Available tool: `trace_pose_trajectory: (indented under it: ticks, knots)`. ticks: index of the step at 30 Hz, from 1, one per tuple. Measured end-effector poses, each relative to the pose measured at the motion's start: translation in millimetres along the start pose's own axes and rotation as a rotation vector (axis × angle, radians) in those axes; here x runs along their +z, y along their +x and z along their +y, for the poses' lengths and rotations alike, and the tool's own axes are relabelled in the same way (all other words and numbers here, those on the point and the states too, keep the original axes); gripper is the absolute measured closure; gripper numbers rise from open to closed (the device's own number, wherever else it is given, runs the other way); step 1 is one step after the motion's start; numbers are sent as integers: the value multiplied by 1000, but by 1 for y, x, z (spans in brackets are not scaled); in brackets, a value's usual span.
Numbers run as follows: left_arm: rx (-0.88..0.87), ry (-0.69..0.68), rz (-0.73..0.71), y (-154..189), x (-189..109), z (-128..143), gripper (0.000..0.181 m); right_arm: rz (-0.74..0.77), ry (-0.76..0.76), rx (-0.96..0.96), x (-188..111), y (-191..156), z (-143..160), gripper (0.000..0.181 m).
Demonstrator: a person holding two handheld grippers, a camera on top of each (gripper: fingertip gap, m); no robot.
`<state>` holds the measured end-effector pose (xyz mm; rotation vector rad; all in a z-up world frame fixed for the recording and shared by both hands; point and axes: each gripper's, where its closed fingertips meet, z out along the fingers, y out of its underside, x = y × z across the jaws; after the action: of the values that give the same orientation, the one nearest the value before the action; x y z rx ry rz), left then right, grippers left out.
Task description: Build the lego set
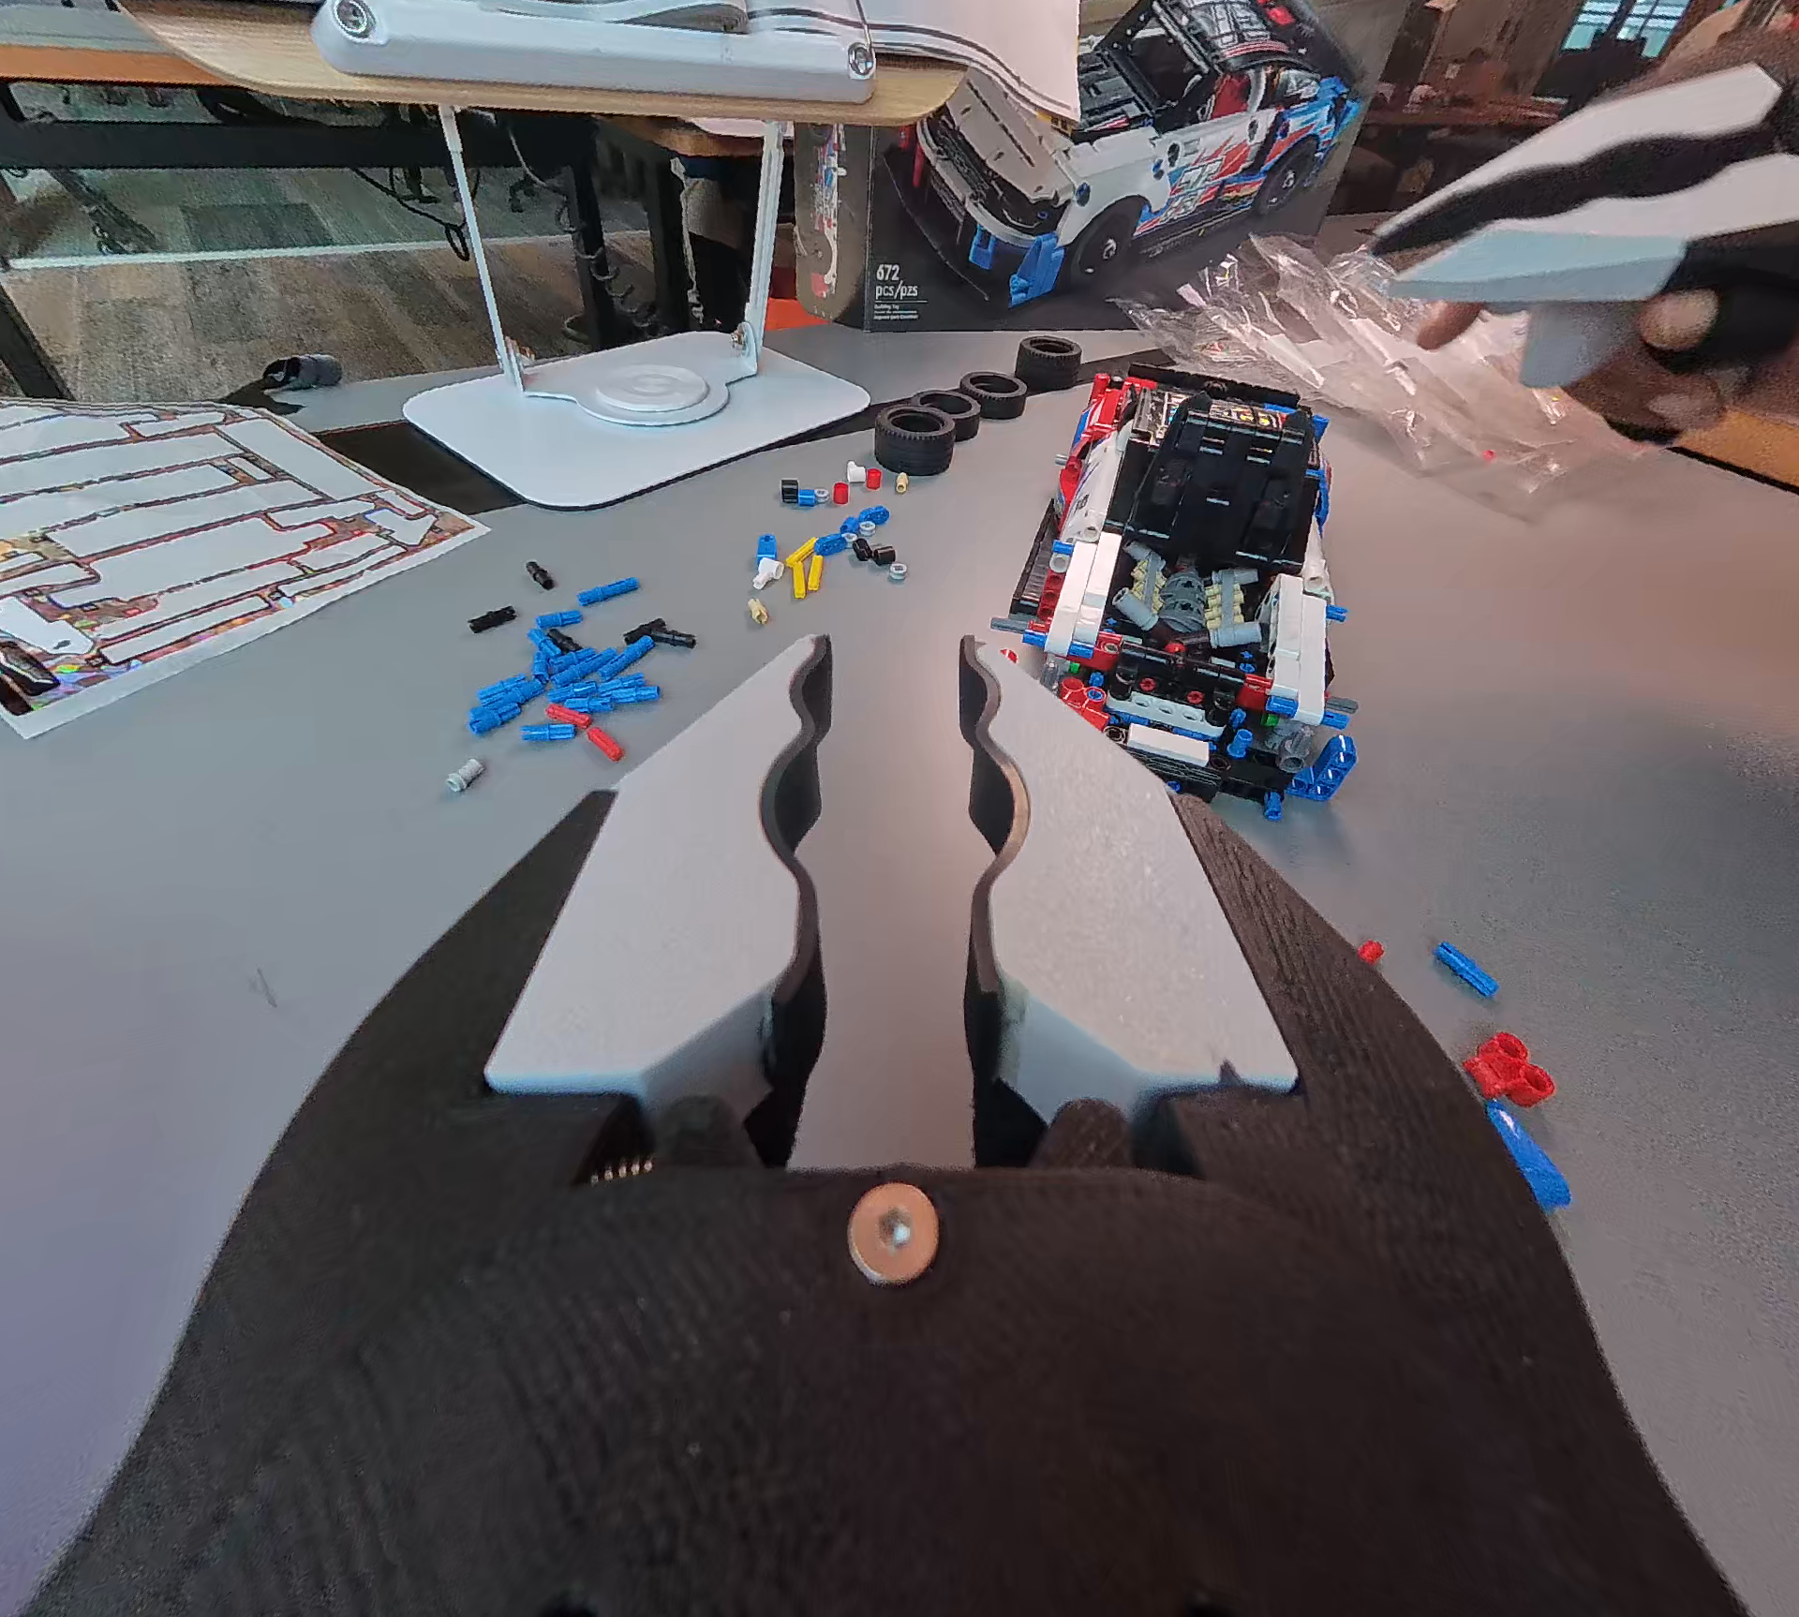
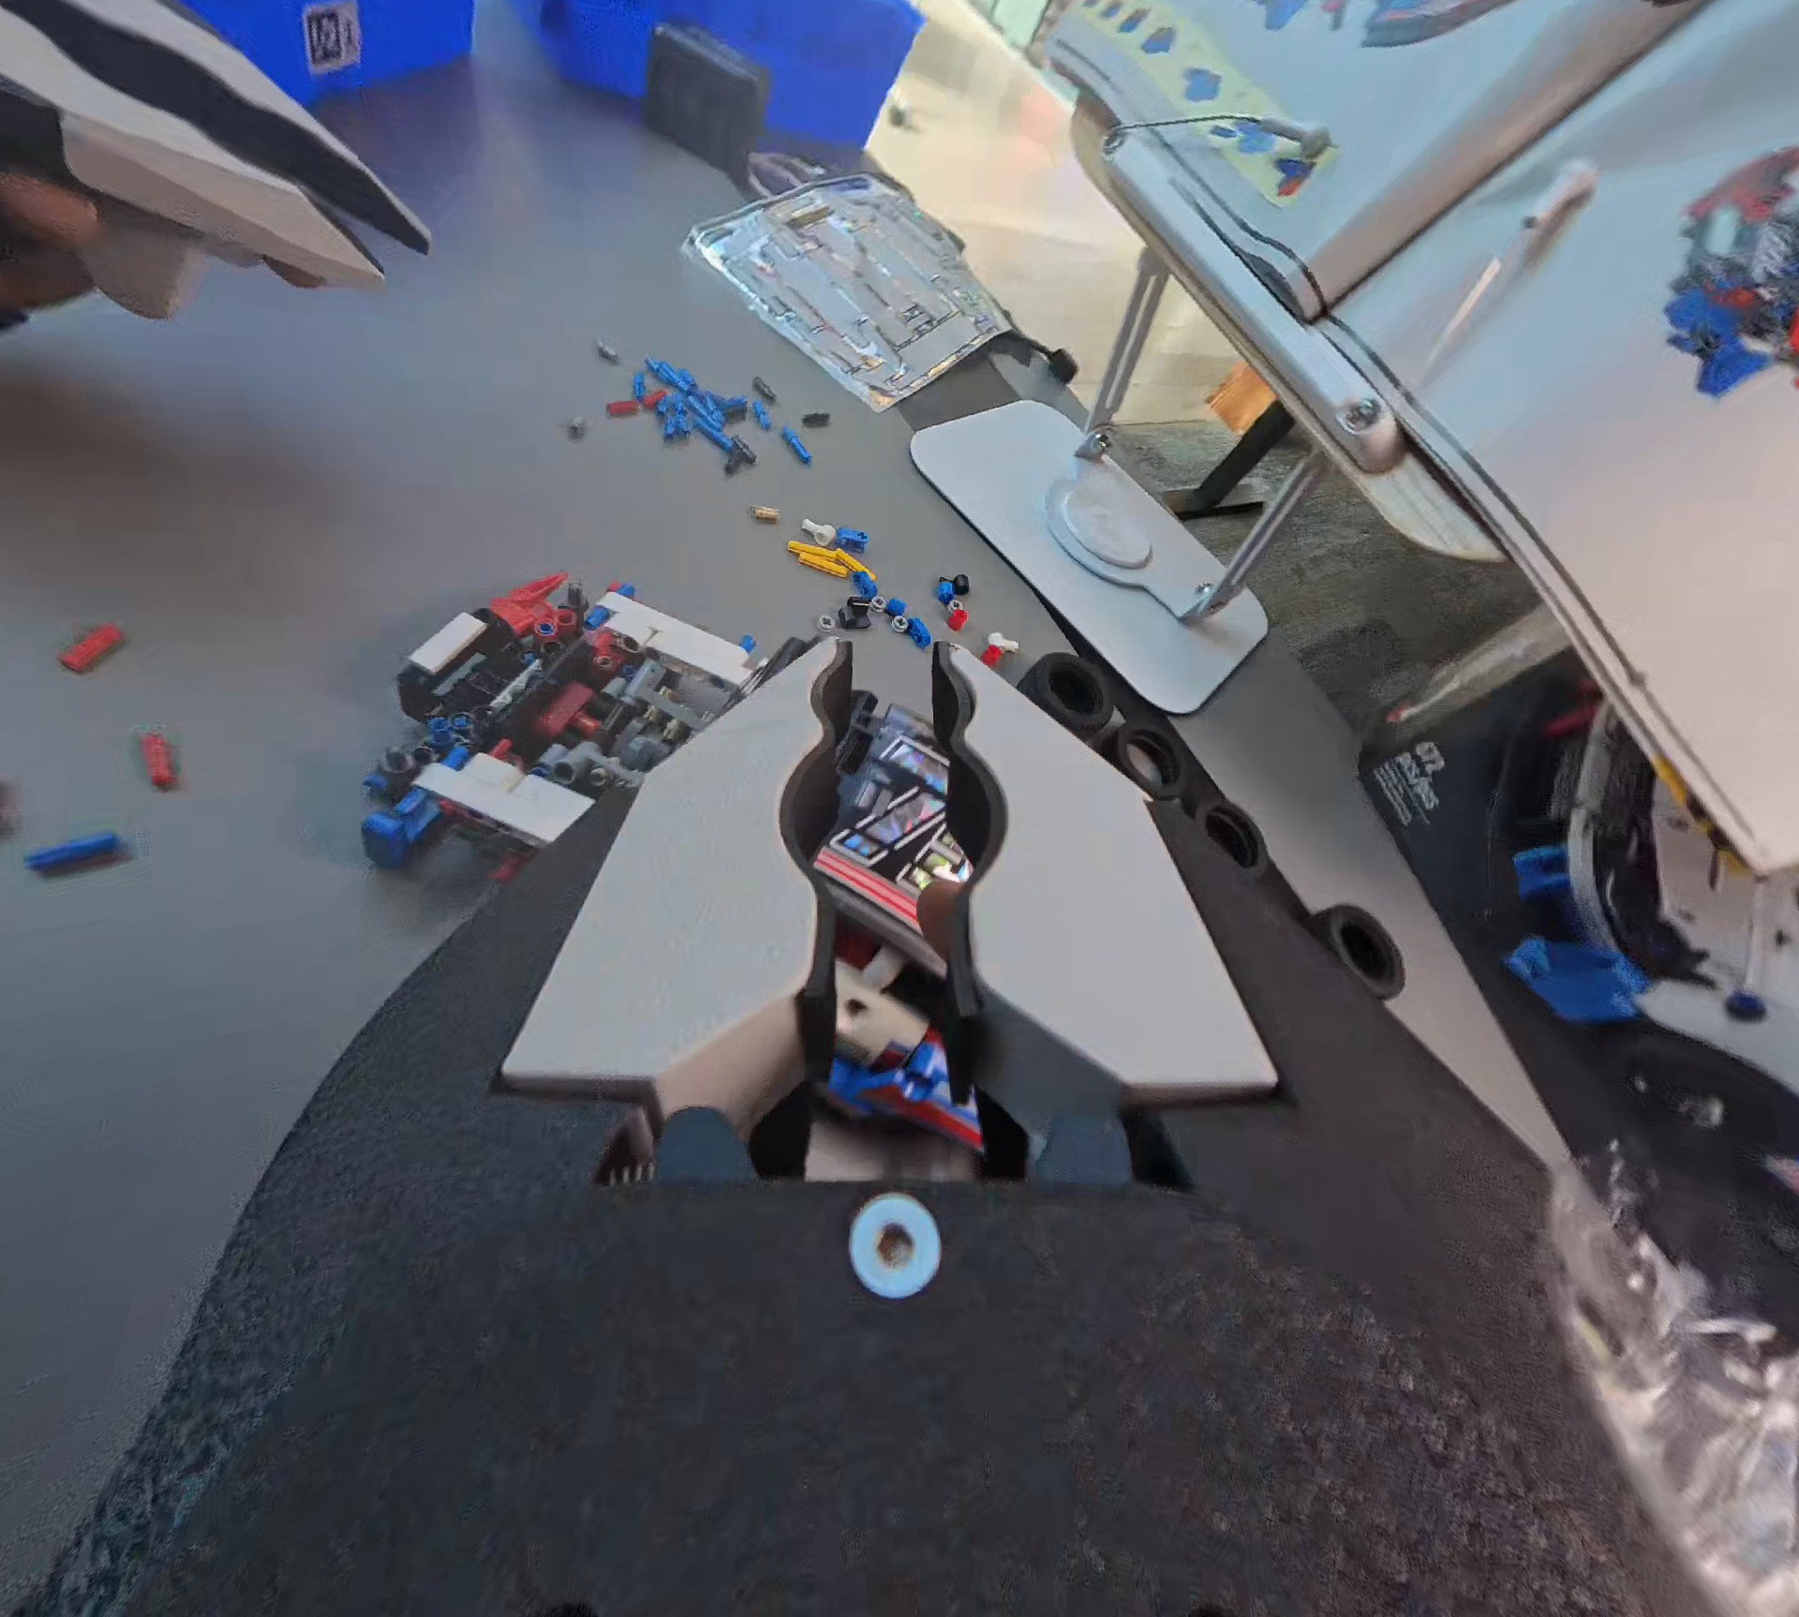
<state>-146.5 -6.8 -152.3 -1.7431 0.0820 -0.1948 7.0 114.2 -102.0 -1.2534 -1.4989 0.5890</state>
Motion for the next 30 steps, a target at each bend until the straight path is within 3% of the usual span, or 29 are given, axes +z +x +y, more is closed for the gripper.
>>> trace_pose_trajectory:
  ticks: [4, 9, 16, 18, 20, 22, 24, 26, 30]
  knots:
    - [18, -1, 15, 6, 1, 3, 158, -226, -210, -215, 75, 13, 4, 170]
    - [53, -5, -7, 0, 2, 6, 159, -509, -463, -205, 145, 10, 48, 167]
    - [54, 28, 2, -3, -4, -2, 160, -581, -596, -178, 183, 6, 86, 164]
    - [112, 20, -3, -1, -4, -2, 160, -580, -634, -182, 186, 5, 94, 180]
    - [221, 26, -26, 2, -6, -4, 160, -588, -634, -185, 181, 6, 87, 180]
    - [285, 23, -39, 5, -6, -3, 163, -621, -552, -151, 162, -5, 50, 181]
    - [271, 15, -27, 6, -6, -3, 163, -693, -477, -151, 126, -35, 9, 181]
    - [243, 13, -10, 7, -7, -4, 163, -778, -451, -176, 84, -76, -10, 181]
    - [244, 11, 1, 11, -7, -5, 163, -864, -520, -164, 17, -149, 10, 181]
